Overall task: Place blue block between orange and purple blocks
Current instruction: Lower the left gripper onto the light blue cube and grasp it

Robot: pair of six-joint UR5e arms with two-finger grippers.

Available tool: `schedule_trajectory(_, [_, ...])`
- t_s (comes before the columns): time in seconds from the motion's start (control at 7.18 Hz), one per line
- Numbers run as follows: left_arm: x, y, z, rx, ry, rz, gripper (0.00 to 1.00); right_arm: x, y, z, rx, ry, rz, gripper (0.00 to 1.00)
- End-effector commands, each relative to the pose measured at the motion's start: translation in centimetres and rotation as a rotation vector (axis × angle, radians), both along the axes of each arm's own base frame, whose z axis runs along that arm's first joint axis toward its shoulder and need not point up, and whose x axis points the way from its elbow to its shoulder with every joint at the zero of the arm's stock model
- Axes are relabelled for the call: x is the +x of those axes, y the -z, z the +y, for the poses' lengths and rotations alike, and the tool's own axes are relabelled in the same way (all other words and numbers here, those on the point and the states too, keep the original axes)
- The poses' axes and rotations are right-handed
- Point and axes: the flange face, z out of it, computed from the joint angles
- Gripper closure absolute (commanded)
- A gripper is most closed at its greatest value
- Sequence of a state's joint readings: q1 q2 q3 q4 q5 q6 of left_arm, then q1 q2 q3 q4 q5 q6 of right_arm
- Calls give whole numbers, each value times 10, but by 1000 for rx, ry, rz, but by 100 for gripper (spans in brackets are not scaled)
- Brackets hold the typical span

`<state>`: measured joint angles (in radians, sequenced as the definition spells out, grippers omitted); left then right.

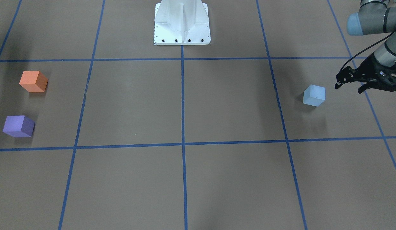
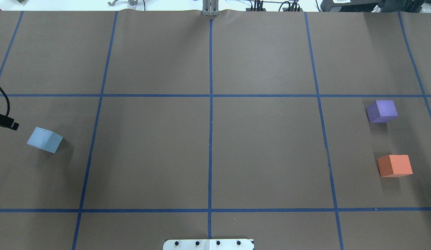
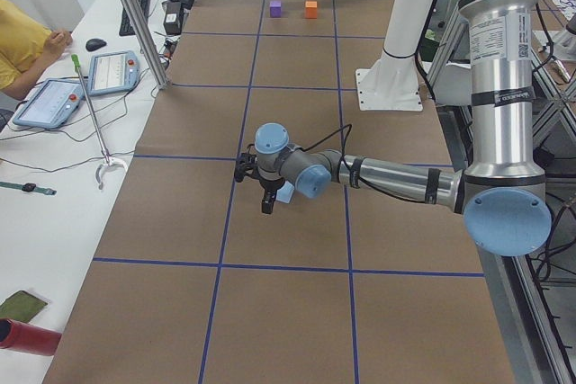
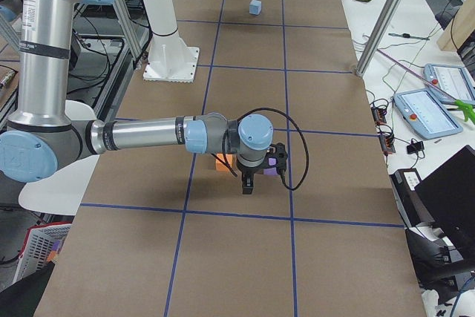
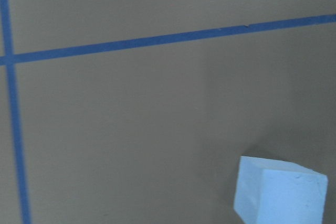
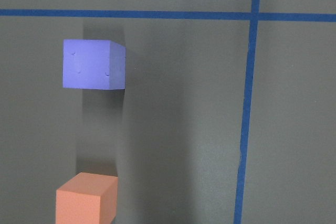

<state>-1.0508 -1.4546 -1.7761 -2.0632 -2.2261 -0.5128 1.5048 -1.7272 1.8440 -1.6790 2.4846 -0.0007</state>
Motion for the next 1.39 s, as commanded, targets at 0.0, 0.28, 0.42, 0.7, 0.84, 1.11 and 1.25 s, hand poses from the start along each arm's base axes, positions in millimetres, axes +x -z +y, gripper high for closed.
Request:
schedule_trajectory(0.0, [55,26,3,108,-87,6,1,0,0,-1,1,0,-2,0])
schedule_trajectory(0.28, [87,30,13,117,-153,12,1,0,0,-1,5,3,-1,0])
schedule_trajectory(0.42, [94,21,15,125,-150,-25,1,0,-1,0,4,5,-2,0])
schedule_trajectory(0.7, [96,11,18,127,-144,-58,1,0,-2,0,0,4,-2,0])
schedule_trajectory(0.84, [102,0,18,93,-141,-70,1,0,-3,0,-2,4,-2,0])
schedule_trajectory(1.11, [108,-7,18,50,-131,-68,21,0,-2,0,1,5,-4,0])
schedule_trajectory(1.25, [107,-3,18,40,-119,-63,99,0,-2,0,0,4,-3,0])
